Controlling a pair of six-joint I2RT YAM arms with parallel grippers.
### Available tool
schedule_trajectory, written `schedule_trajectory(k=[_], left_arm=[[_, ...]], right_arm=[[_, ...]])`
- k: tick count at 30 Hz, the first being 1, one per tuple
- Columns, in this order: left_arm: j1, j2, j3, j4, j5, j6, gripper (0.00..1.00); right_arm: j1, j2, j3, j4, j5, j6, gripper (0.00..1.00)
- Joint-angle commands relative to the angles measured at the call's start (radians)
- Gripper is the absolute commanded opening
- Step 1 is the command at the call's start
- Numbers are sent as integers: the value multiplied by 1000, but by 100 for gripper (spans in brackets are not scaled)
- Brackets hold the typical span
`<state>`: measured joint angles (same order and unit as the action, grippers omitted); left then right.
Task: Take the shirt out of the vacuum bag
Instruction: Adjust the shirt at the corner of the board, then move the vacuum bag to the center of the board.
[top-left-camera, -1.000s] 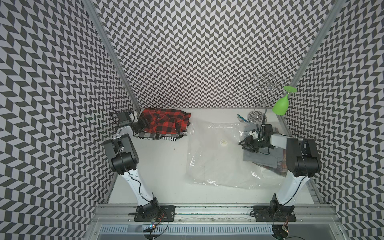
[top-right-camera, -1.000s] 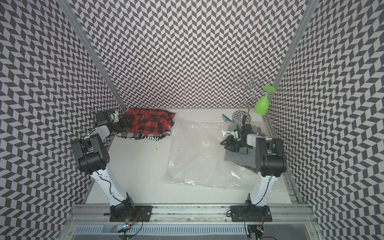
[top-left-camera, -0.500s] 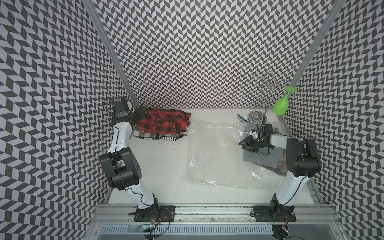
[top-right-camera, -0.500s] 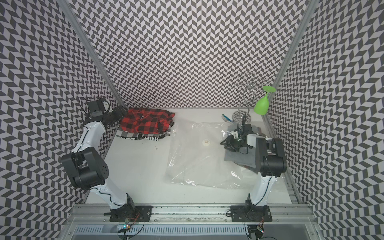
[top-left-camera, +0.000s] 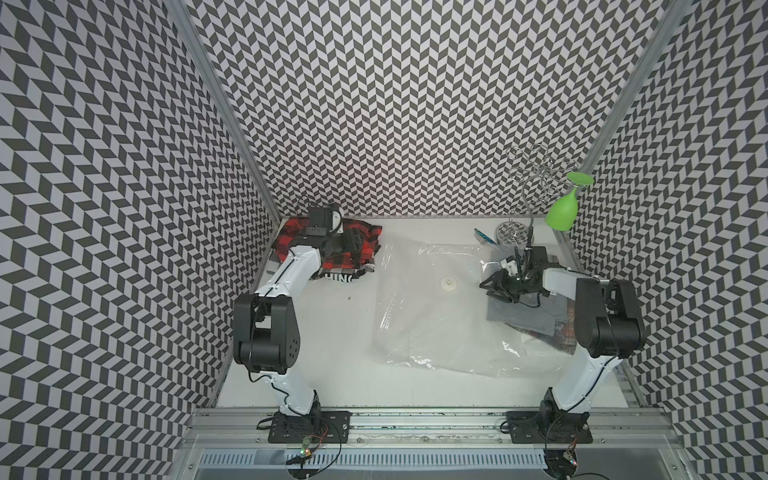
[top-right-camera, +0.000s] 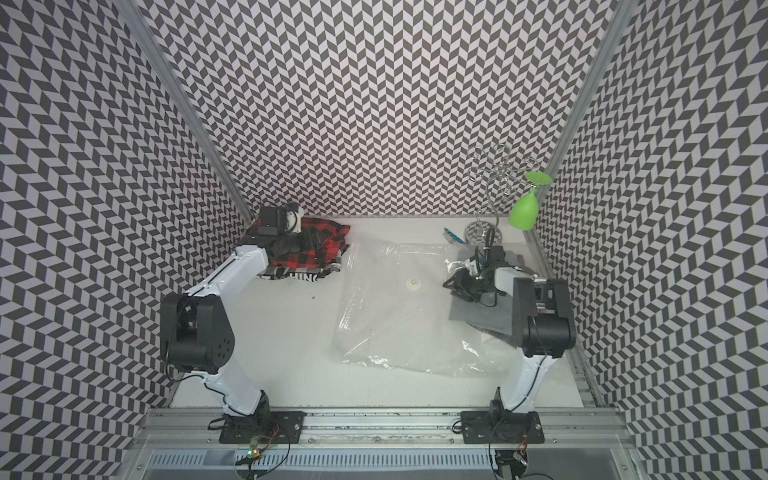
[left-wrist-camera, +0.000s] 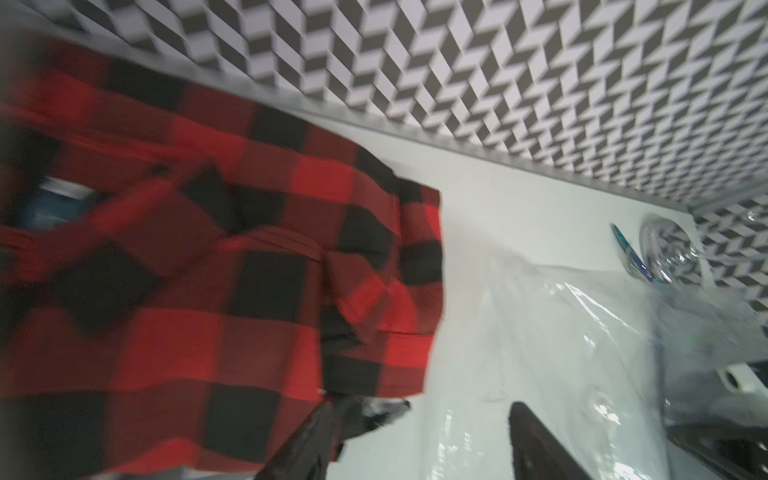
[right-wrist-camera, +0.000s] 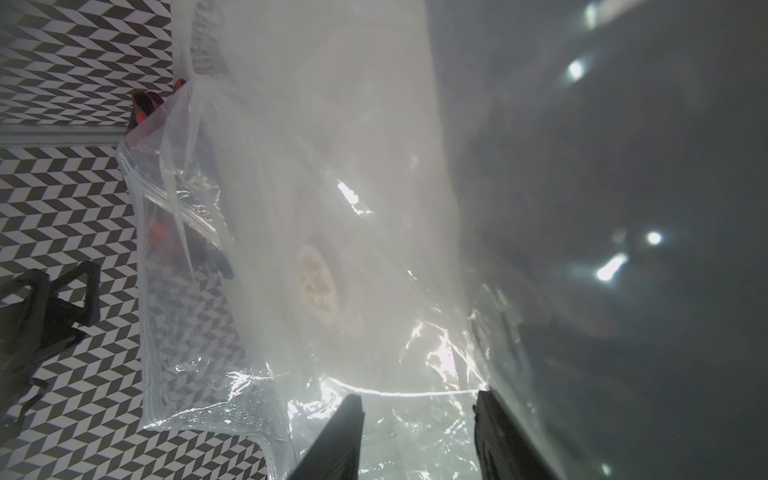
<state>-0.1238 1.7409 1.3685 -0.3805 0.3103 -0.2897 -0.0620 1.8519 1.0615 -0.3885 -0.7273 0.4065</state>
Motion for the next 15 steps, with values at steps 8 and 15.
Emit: schedule_trajectory(k=[8,15], left_arm=[[-77,-134,-288,101,201,-84,33],[-107,-144,-426,297,420,-180,33]], right_arm=[[-7,-165,70,-93,116,-53,47],[-43,-248,157,-195,400,-40,47]])
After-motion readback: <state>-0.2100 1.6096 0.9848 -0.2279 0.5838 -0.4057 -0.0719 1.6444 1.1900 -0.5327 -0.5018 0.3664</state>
